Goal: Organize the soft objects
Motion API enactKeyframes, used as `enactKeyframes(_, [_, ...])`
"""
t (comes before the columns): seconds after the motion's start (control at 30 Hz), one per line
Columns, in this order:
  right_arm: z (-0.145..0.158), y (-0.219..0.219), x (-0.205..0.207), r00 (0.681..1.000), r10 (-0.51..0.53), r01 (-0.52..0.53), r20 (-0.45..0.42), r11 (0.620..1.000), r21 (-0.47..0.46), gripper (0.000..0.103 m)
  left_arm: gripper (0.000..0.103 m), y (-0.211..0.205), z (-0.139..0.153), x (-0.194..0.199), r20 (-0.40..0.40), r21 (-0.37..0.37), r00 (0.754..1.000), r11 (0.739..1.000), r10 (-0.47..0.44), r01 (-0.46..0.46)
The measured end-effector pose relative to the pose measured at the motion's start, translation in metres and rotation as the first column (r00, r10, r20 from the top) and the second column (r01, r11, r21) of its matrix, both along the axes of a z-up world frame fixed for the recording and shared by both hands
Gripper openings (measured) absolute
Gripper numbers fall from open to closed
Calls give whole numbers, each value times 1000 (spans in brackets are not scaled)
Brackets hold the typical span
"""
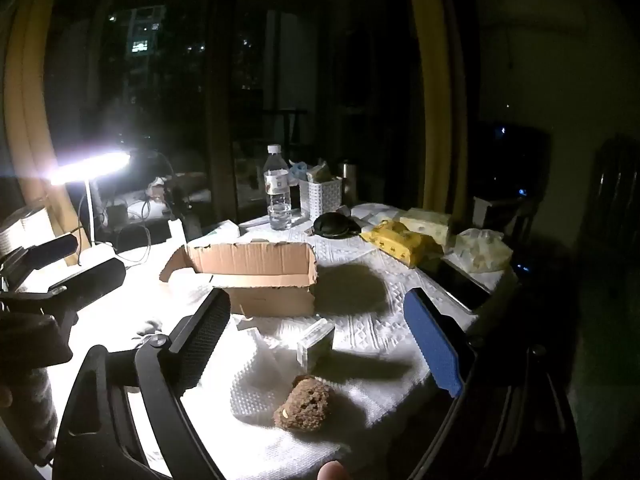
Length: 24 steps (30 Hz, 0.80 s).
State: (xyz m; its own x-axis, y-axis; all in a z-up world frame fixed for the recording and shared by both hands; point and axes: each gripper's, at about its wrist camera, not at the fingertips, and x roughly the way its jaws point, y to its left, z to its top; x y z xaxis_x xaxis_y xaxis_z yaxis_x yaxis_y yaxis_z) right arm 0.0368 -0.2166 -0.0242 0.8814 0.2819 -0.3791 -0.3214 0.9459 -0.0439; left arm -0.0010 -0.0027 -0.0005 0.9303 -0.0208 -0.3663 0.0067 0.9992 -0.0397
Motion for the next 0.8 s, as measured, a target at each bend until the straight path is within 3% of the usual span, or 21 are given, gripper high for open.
enactKeyframes(0.1, [-1, -2, 1, 1000, 2, -1, -15, 1000, 14, 91, 102, 3, -2, -2, -2, -36, 1000, 999, 1, -1])
enactKeyframes(0.23, [-3, -3, 3, 1000, 0, 0, -14, 1000, 12, 91, 102, -4, -6, 6, -29, 11, 999, 1000, 20, -20])
enactKeyframes(0.8, [-2, -6, 4, 1000, 2, -2, -24, 1000, 24, 91, 102, 3, -11, 7, -43, -8, 999, 1000, 10, -11])
